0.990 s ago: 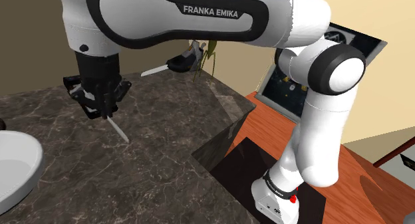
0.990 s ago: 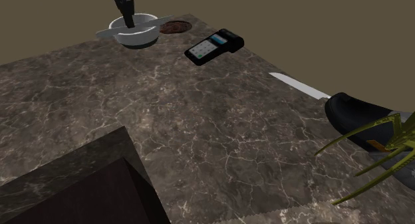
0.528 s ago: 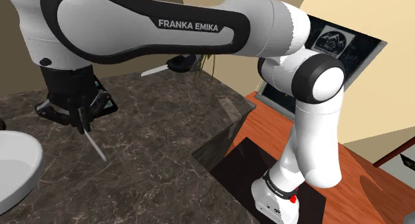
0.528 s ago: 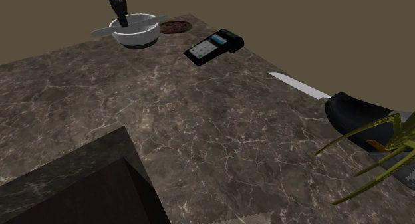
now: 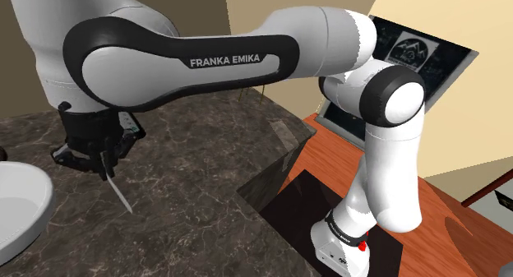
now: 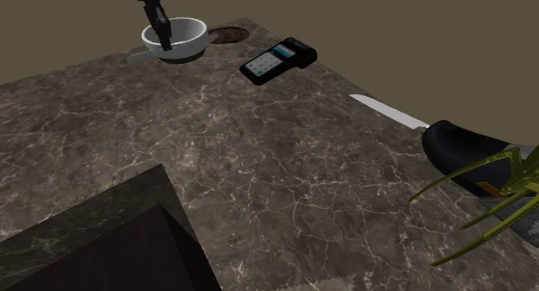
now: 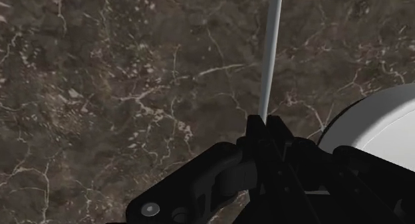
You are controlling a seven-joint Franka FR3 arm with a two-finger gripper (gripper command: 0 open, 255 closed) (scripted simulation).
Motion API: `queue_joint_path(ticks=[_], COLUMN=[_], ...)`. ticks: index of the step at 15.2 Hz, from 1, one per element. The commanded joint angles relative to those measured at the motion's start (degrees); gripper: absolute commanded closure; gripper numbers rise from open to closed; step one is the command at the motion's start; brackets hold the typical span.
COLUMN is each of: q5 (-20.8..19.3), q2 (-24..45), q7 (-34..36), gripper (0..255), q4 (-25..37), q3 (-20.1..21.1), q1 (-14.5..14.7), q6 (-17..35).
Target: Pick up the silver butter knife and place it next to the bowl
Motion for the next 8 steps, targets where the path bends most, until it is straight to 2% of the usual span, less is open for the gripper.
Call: queue_joint_path(ticks=[1, 8], q5=[-0.09, -0.55], q2=[0.14, 1.0], q7=[-0.01, 0.26], gripper=[255, 255], q4=[-1.3, -5.46], q3=[-0.08, -0.39], q1=[-0.17, -0.46], q6=[1.44, 6.35])
